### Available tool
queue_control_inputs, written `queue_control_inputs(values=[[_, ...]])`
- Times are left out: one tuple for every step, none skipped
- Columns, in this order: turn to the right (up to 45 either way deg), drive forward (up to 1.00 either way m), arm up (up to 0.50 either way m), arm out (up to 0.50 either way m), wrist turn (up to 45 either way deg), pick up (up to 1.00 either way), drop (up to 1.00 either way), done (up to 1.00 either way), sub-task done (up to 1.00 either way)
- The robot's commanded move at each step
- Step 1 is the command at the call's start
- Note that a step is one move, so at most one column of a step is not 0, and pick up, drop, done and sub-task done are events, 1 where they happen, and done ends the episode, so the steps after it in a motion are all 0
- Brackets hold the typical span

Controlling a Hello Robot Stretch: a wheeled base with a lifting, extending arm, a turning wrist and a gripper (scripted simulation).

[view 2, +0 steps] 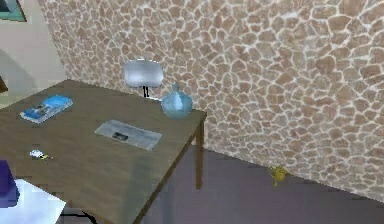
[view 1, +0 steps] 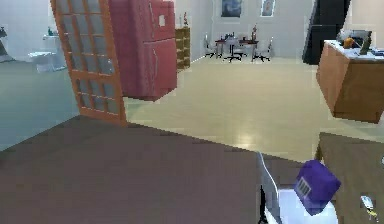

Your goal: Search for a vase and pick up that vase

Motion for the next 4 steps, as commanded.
queue_control_inputs(values=[[45.0, 0.00, 0.00, 0.00, 0.0, 0.00, 0.00, 0.00, 0.00], [45.0, 0.00, 0.00, 0.00, 0.0, 0.00, 0.00, 0.00, 0.00], [15.0, 0.00, 0.00, 0.00, 0.0, 0.00, 0.00, 0.00, 0.00], [0.0, 0.65, 0.00, 0.00, 0.0, 0.00, 0.00, 0.00, 0.00]])
